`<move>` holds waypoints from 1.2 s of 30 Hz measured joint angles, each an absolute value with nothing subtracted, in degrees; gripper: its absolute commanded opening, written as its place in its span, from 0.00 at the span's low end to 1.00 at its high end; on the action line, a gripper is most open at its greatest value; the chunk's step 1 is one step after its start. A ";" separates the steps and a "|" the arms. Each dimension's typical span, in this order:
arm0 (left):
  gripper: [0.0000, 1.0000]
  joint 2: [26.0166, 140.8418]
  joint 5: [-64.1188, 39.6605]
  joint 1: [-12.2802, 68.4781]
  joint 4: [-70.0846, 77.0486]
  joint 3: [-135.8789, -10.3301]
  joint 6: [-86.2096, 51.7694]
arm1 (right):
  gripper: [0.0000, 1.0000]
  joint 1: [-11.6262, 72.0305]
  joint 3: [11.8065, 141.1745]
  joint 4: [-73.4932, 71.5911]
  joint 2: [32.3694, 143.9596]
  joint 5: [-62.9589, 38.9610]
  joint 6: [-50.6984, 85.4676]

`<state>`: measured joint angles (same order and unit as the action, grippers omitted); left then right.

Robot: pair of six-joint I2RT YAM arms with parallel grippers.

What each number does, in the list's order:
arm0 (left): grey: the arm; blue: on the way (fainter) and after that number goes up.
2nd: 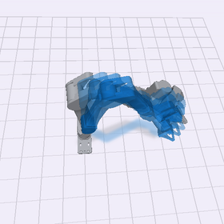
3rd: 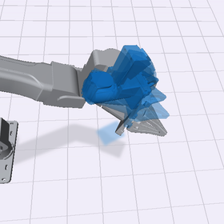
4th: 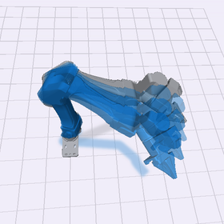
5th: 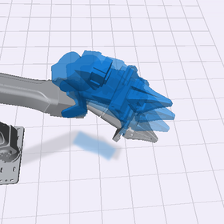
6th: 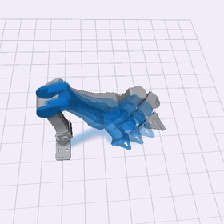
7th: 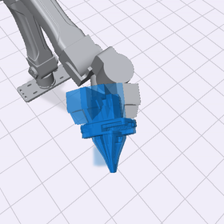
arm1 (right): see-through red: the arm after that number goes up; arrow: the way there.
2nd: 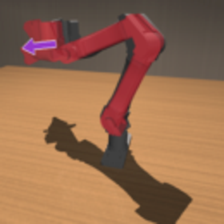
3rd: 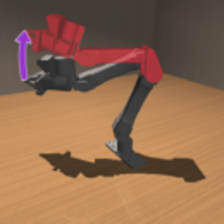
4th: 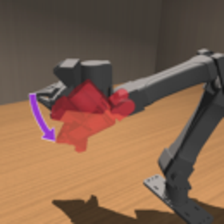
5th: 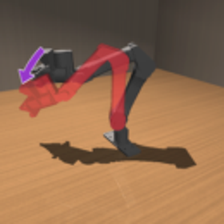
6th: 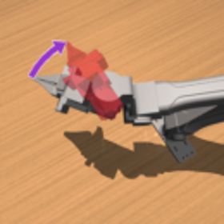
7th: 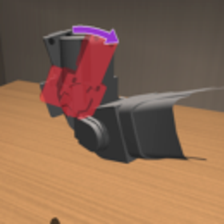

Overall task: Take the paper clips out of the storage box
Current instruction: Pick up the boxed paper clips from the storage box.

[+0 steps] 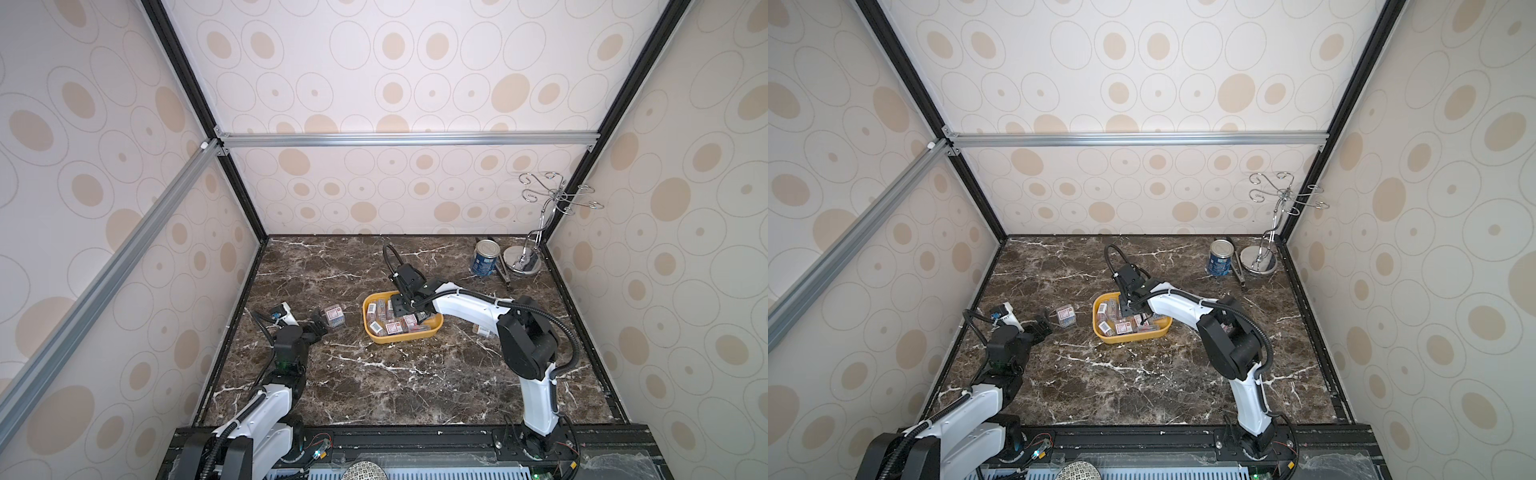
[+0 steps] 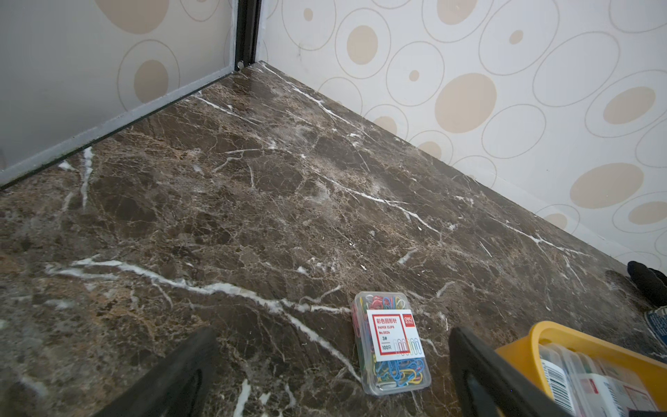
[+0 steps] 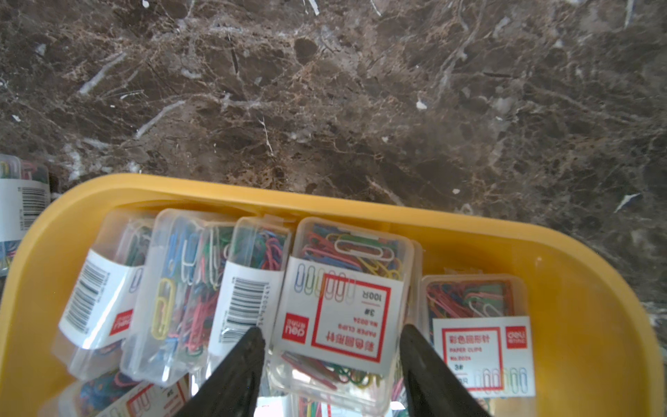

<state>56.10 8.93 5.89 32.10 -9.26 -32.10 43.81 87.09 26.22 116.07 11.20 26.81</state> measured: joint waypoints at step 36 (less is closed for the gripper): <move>1.00 56.25 9.61 6.28 32.03 -9.26 -32.10 | 0.60 44.07 87.33 26.83 119.04 14.02 27.59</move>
